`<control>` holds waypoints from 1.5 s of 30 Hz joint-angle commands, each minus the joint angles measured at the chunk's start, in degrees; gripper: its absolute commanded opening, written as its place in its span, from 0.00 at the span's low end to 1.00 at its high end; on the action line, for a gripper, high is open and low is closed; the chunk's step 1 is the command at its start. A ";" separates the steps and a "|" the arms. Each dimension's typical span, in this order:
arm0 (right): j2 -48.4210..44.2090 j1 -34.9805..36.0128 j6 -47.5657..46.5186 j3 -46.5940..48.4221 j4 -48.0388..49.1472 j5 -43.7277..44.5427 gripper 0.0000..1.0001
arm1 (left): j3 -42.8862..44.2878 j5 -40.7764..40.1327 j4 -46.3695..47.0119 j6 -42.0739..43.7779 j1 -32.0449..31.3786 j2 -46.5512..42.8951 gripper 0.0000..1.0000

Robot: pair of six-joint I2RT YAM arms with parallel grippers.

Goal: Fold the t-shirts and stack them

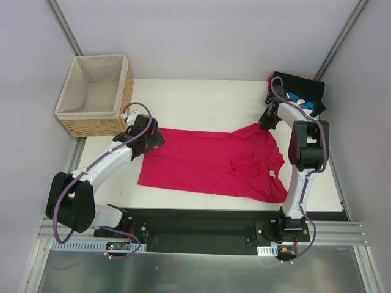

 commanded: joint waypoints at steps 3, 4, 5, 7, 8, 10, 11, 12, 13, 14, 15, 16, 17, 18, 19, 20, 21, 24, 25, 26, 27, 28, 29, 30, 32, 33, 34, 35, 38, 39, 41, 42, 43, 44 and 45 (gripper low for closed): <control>-0.67 0.49 0.35 2.77 0.72 -0.31 0.00 | 3.59 -0.99 1.49 -0.19 1.76 1.38 0.98; -0.84 0.49 0.17 2.86 0.72 -0.31 0.01 | 5.08 -0.90 1.66 0.34 2.29 2.78 0.97; -1.02 0.66 0.08 3.12 0.72 -0.31 0.01 | 5.87 -1.08 1.84 0.69 2.55 3.66 0.96; -1.55 0.84 -0.09 3.30 0.54 -0.40 0.01 | 8.50 -1.87 2.54 1.83 2.99 6.81 0.91; -1.72 0.93 -0.09 3.21 0.54 -0.40 0.01 | 9.39 -2.22 2.72 2.01 3.43 8.05 0.91; -2.51 1.10 -0.35 2.51 0.63 -0.40 0.01 | 11.06 1.02 4.20 1.49 5.53 11.55 0.87; -2.95 1.37 -0.53 2.25 1.06 -0.49 0.01 | 11.50 2.07 4.73 1.22 7.37 12.80 0.86; -3.22 1.46 -0.71 1.64 1.15 -0.75 0.01 | 11.85 2.52 5.35 1.48 8.17 13.94 0.85; -3.83 1.63 -0.79 1.37 1.24 -0.84 0.01 | 13.16 2.87 5.79 1.48 8.79 16.39 0.84; -4.18 1.89 -1.06 1.02 1.50 -1.10 0.01 | 13.96 3.22 6.06 1.75 9.93 17.54 0.82; -4.45 2.16 -1.23 0.84 1.59 -0.84 0.01 | 14.66 3.58 6.32 2.36 10.37 18.69 0.79; -4.97 2.42 -1.50 0.40 1.60 -0.66 0.01 | 16.41 4.45 6.50 2.62 10.81 20.96 0.76; -5.24 2.77 -1.67 0.31 1.60 -0.58 0.01 | 17.21 4.98 6.67 2.80 11.25 21.94 0.73; -5.50 2.86 -1.67 0.23 1.60 -0.40 0.01 | 17.92 5.25 6.76 2.72 11.86 23.08 0.72; -5.85 3.04 -1.76 -0.04 1.60 -0.31 0.01 | 19.23 6.21 7.02 2.89 12.13 25.01 0.70; -6.03 3.13 -1.94 -0.13 1.60 -0.31 0.01 | 19.85 6.91 8.16 2.89 12.31 25.72 0.67; -6.12 3.21 -1.94 -0.13 1.68 -0.57 0.00 | 20.29 7.44 9.04 3.41 12.57 26.51 0.66; -6.47 3.56 -2.38 -0.21 1.86 -0.40 0.00 | 21.87 9.46 11.77 4.12 12.92 28.98 0.65; -6.38 3.65 -2.38 -0.21 1.86 -0.31 0.01 | 22.66 9.82 12.38 4.21 13.01 30.02 0.65; -6.38 3.57 -2.46 -0.21 1.86 -0.31 0.01 | 23.19 10.25 12.65 4.21 13.10 30.64 0.65; -6.30 3.57 -2.81 -0.13 1.86 -0.31 0.01 | 23.54 10.69 12.74 4.21 13.19 31.09 0.64; -6.38 3.57 -2.73 -0.13 1.77 -0.14 0.01 | 24.07 11.05 12.91 4.12 13.36 31.70 0.64; -6.21 3.65 -2.82 -0.13 1.68 -0.05 0.01 | 24.25 11.14 12.91 4.12 13.45 31.97 0.64; -6.12 3.57 -2.82 -0.04 1.77 -0.05 0.01 | 24.34 11.14 13.00 4.12 13.45 32.49 0.63; -6.03 3.57 -2.82 -0.04 1.77 -0.05 0.01 | 24.51 11.49 13.26 4.12 13.72 33.02 0.63; -5.86 3.65 -2.90 0.05 1.77 -0.05 0.01 | 24.43 11.58 13.18 3.95 13.80 33.37 0.62; -5.86 3.65 -2.82 -0.04 1.77 -0.13 0.01 | 24.25 11.58 13.26 3.86 13.89 33.55 0.62; -5.77 3.57 -2.82 -0.04 1.77 0.04 0.01 | 23.99 11.58 13.18 3.42 13.98 33.55 0.62; -5.77 3.57 -2.90 -0.04 1.77 0.22 0.01 | 22.67 11.67 13.26 2.63 14.07 33.46 0.63; -5.77 3.57 -2.91 -0.04 1.68 0.13 0.01 | 21.97 11.58 13.27 2.54 14.07 33.29 0.63; -5.77 3.65 -2.82 -0.04 1.77 0.13 0.00 | 21.88 11.49 13.53 2.89 14.07 33.72 0.62; -5.77 3.57 -2.73 0.05 1.77 0.13 0.01 | 21.79 11.32 13.53 2.98 14.15 33.99 0.62; -5.77 3.65 -2.73 -0.04 1.68 -0.05 0.01 | 21.70 11.57 13.53 2.89 14.16 34.16 0.61; -5.77 3.57 -2.73 -0.04 1.77 0.04 0.01 | 21.53 11.66 13.70 2.72 14.16 34.25 0.60; -5.68 3.65 -2.73 -0.04 1.68 -0.05 0.01 | 21.27 11.84 13.62 2.45 14.16 34.34 0.58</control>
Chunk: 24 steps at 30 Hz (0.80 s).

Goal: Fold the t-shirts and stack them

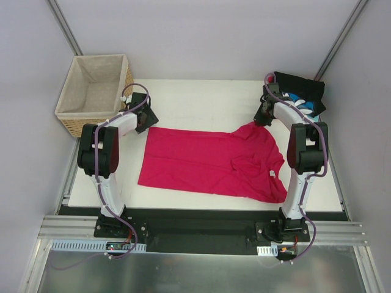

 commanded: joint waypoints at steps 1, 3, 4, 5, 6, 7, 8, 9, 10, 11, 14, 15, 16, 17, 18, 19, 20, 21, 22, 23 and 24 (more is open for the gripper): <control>-2.75 0.18 -0.54 0.00 0.22 0.21 0.01 | -1.34 0.85 1.20 -0.83 0.50 0.64 0.57; -2.75 0.18 -0.54 -0.08 0.13 0.30 0.01 | -1.43 1.11 1.56 -1.18 0.50 1.08 0.52; -2.75 0.18 -0.54 -0.17 0.22 0.39 0.01 | -1.43 1.20 1.56 -1.27 0.50 1.17 0.51; -2.75 0.27 -0.54 -0.08 0.13 0.30 0.01 | -1.43 1.20 1.56 -1.27 0.50 1.25 0.50; -2.84 0.18 -0.63 -0.08 0.22 0.39 0.01 | -1.43 1.11 1.73 -1.35 0.50 1.52 0.48; -2.84 0.18 -0.63 -0.08 0.13 0.39 0.01 | -1.34 1.02 1.64 -1.36 0.50 1.69 0.47; -2.84 0.18 -0.63 -0.08 0.13 0.39 0.01 | -1.34 1.02 1.82 -1.27 0.50 1.78 0.45; -2.93 0.18 -0.63 -0.08 0.13 0.48 0.01 | -1.16 1.02 1.73 -1.18 0.50 2.04 0.44; -2.84 0.18 -0.72 -0.08 0.13 0.48 0.00 | -1.08 1.11 1.82 -1.27 0.50 2.22 0.43; -2.93 0.18 -0.72 -0.08 0.13 0.57 0.01 | -1.08 1.02 1.91 -1.27 0.50 2.31 0.43; -2.84 0.18 -0.72 -0.08 0.13 0.57 0.01 | -0.81 1.02 1.91 -1.53 0.58 2.92 0.36; -2.84 0.18 -0.72 0.00 0.13 0.57 0.01 | -0.72 1.20 1.99 -1.53 0.58 3.10 0.35; -2.67 0.09 -0.81 -0.08 0.04 0.57 0.01 | -0.64 1.37 2.08 -1.62 0.58 3.19 0.33; -2.58 0.09 -0.81 0.00 -0.04 0.57 0.01 | -0.55 1.55 2.00 -1.62 0.58 3.36 0.30; -2.58 0.18 -0.72 0.00 0.13 0.57 0.01 | -0.37 1.55 2.08 -1.62 0.58 3.54 0.26; -2.58 0.18 -0.72 0.00 -0.04 0.48 0.01 | -0.29 1.46 2.00 -1.62 0.58 3.63 0.24; -2.66 0.18 -0.81 0.00 0.04 0.65 0.01 | -0.37 1.55 1.99 -1.71 0.58 3.63 0.17; -2.58 0.18 -0.81 0.00 0.04 0.65 0.01 | -0.29 1.64 1.99 -1.62 0.58 3.80 0.13; -2.49 0.18 -0.81 0.00 -0.04 0.65 0.01 | -0.28 1.64 1.99 -1.62 0.58 3.89 0.10; -2.49 0.18 -0.81 0.09 -0.05 0.65 0.01 | -0.28 1.64 2.08 -1.71 0.58 3.98 0.05; -2.40 0.18 -0.81 0.18 0.04 0.57 0.01 | -0.37 1.73 2.08 -1.71 0.58 3.98 0.04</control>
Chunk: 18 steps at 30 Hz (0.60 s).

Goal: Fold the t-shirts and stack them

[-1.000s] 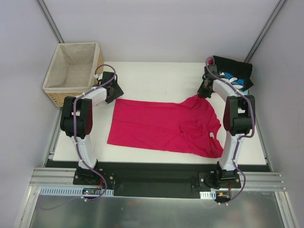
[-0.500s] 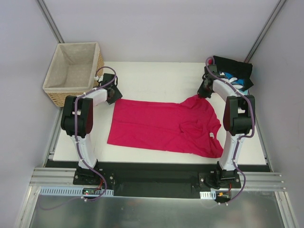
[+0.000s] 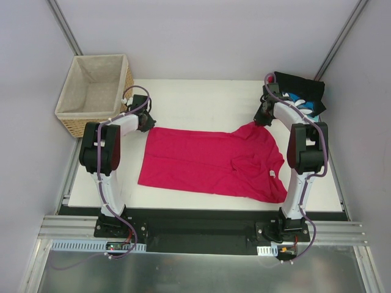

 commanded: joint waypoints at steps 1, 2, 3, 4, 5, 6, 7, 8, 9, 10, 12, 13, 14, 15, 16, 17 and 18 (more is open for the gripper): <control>-2.49 0.18 -0.85 0.09 -0.04 0.74 0.01 | 0.63 1.20 -1.20 -0.09 0.67 1.75 0.02; -2.40 0.18 -0.76 0.18 -0.13 0.66 0.01 | 0.55 1.29 -1.11 -0.18 0.58 1.66 0.01; -2.40 0.18 -0.76 0.09 -0.05 0.65 0.01 | 0.46 1.38 -1.20 -0.18 0.58 1.66 0.00; -2.40 0.18 -0.76 0.09 0.04 0.65 0.01 | 0.46 1.55 -1.20 -0.18 0.67 1.58 0.00; -2.31 0.09 -0.76 0.00 -0.04 0.65 0.01 | 0.37 1.99 -1.20 0.00 0.58 1.31 0.00; -2.31 0.18 -0.76 0.00 -0.05 0.65 0.01 | 0.11 2.17 -1.11 0.00 0.58 1.14 0.00; -2.31 0.09 -0.68 0.00 -0.05 0.65 0.00 | -0.07 2.26 -1.20 0.00 0.58 0.87 0.00; -2.31 0.18 -0.59 0.00 -0.13 0.39 0.01 | -0.24 2.52 -1.20 0.09 0.58 0.61 0.00; -2.40 0.27 -0.50 -0.08 -0.13 0.39 0.00 | -0.51 2.87 -1.02 0.26 0.58 -0.09 0.00; -2.49 0.27 -0.50 -0.08 -0.05 0.39 0.01 | -0.60 3.22 -1.02 0.52 0.58 -0.44 0.00; -2.92 0.35 -0.41 -0.08 -0.05 0.22 0.01 | -0.86 4.01 -1.11 0.96 0.58 -1.76 0.00; -3.10 0.27 -0.50 0.00 -0.22 0.21 0.01 | -0.95 4.19 -1.11 1.14 0.58 -2.29 0.00; -3.45 0.44 -0.41 -0.17 -0.31 0.39 0.01 | -1.21 4.28 -1.02 1.23 0.58 -3.42 0.00; -4.33 0.53 -0.50 -0.26 -0.31 0.48 0.00 | -1.39 4.37 -1.11 1.32 0.58 -3.96 0.00; -4.86 0.53 -0.59 -0.43 -0.48 0.83 0.01 | -1.65 4.54 -1.11 1.66 0.58 -5.09 0.00; -5.38 0.70 -0.67 -0.61 -0.66 0.92 0.01 | -1.83 4.54 -1.02 1.76 0.58 -5.71 0.00; -6.69 0.88 -0.59 -1.13 -0.75 1.01 0.01 | -2.09 4.63 -1.11 1.93 0.58 -6.24 0.00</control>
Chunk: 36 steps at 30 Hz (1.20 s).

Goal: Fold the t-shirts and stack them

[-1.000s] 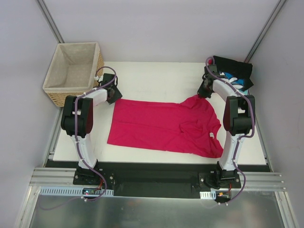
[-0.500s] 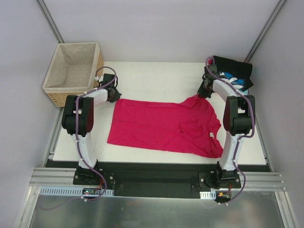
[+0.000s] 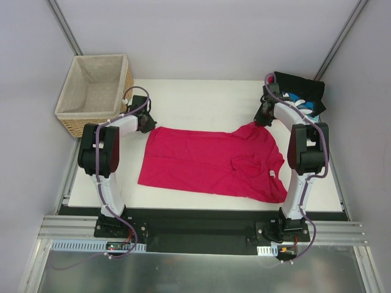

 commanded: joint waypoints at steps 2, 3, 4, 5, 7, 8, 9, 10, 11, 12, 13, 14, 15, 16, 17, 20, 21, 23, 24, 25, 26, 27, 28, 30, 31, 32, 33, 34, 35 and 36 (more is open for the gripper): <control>-7.95 0.95 -0.63 -1.62 -1.36 1.42 0.01 | -1.76 1.53 -1.35 1.78 0.56 -6.82 0.00; -10.05 1.12 -0.63 -2.84 -1.54 1.68 0.01 | -2.12 1.61 -1.35 1.87 0.56 -7.43 0.00; -11.11 1.30 -0.81 -3.55 -1.71 2.56 0.01 | -3.08 1.53 -1.35 1.95 0.56 -8.83 0.00; -12.60 1.56 -0.98 -4.34 -1.98 3.18 0.01 | -3.78 1.35 -1.44 1.96 0.56 -9.63 0.00; -16.20 1.65 -1.16 -6.80 -2.76 4.75 0.01 | -5.88 1.09 -1.44 1.69 0.56 -12.08 0.00; -17.44 1.65 -0.99 -7.77 -3.03 5.29 0.00 | -6.68 1.00 -1.35 1.61 0.56 -13.06 0.00; -18.67 1.56 -0.90 -9.60 -3.12 5.38 0.00 | -7.47 0.65 -1.35 1.08 0.56 -13.85 0.00; -21.29 1.65 -0.29 -10.49 -3.30 5.47 0.01 | -8.96 0.65 -1.44 0.99 0.56 -15.60 0.00; -22.28 1.74 0.07 -11.20 -3.47 5.38 0.01 | -9.76 0.56 -1.44 0.90 0.56 -16.48 0.00; -23.50 1.83 0.42 -11.81 -3.82 5.64 0.01 | -10.46 0.47 -1.35 0.55 0.56 -17.28 0.00; -24.56 2.18 0.68 -13.12 -4.78 5.99 0.01 | -11.77 0.47 -1.44 0.38 0.56 -19.02 0.00; -26.75 2.44 1.03 -13.66 -5.40 6.52 0.00 | -12.40 0.47 -1.44 0.29 0.56 -19.91 0.00; -27.81 2.70 1.21 -14.45 -5.93 8.09 0.00 | -13.27 0.56 -1.35 -0.41 0.56 -20.97 0.00; -28.87 3.23 1.56 -15.67 -7.33 8.80 0.00 | -14.76 0.65 -1.35 -0.59 0.56 -22.98 0.00; -31.40 3.32 1.83 -16.64 -7.86 9.42 0.01 | -15.38 0.56 -1.26 -0.77 0.56 -23.95 0.00; -35.37 3.58 2.01 -20.15 -9.71 11.35 0.01 | -18.37 0.04 -1.26 -1.29 0.39 -27.73 0.00; -37.82 3.67 2.18 -20.86 -10.32 12.05 0.01 | -19.08 -0.14 -1.35 -1.56 0.39 -28.61 0.00; -39.86 3.67 2.01 -22.27 -12.08 13.64 0.01 | -21.10 -0.40 -1.26 -1.82 0.30 -30.99 0.00; -42.04 3.67 1.92 -24.02 -12.52 13.99 0.01 | -21.89 -0.58 -1.26 -2.08 0.30 -31.78 0.00; -43.11 3.67 1.92 -24.82 -13.22 14.69 0.01 | -23.37 -0.76 -1.35 -2.26 0.21 -33.35 0.00; -44.42 3.67 1.92 -25.61 -13.49 14.96 0.00 | -24.26 -1.02 -1.44 -2.35 0.12 -34.15 0.00; -46.52 3.67 1.92 -27.10 -13.84 15.65 0.01 | -25.14 -1.46 -1.26 -2.70 0.03 -35.12 0.00; -47.85 3.76 1.92 -27.72 -14.54 15.84 0.01 | -26.89 -1.72 -1.35 -2.79 0.03 -36.69 0.00; -49.79 3.85 1.74 -28.86 -15.25 16.01 0.01 | -28.57 -2.33 -1.26 -2.88 -0.14 -38.37 0.00; -51.71 4.11 1.65 -29.57 -16.29 16.36 0.01 | -30.05 -2.60 -1.26 -2.88 -0.14 -39.60 0.00; -52.43 4.29 1.65 -29.92 -16.83 16.54 0.01 | -30.76 -2.69 -1.35 -2.88 -0.14 -40.22 0.00; -53.22 4.46 1.65 -30.27 -17.35 16.63 0.00 | -31.47 -2.86 -1.44 -2.88 -0.14 -40.75 0.00; -53.83 4.55 1.74 -30.97 -18.23 16.72 0.01 | -32.61 -3.21 -1.35 -2.88 -0.14 -41.62 0.00; -55.32 5.07 2.09 -31.41 -18.59 16.63 0.00 | -33.05 -3.57 -1.35 -2.97 -0.14 -41.89 0.00; -56.03 5.34 2.35 -32.03 -18.85 16.37 0.01 | -33.40 -4.00 -1.26 -2.88 -0.14 -42.15 0.00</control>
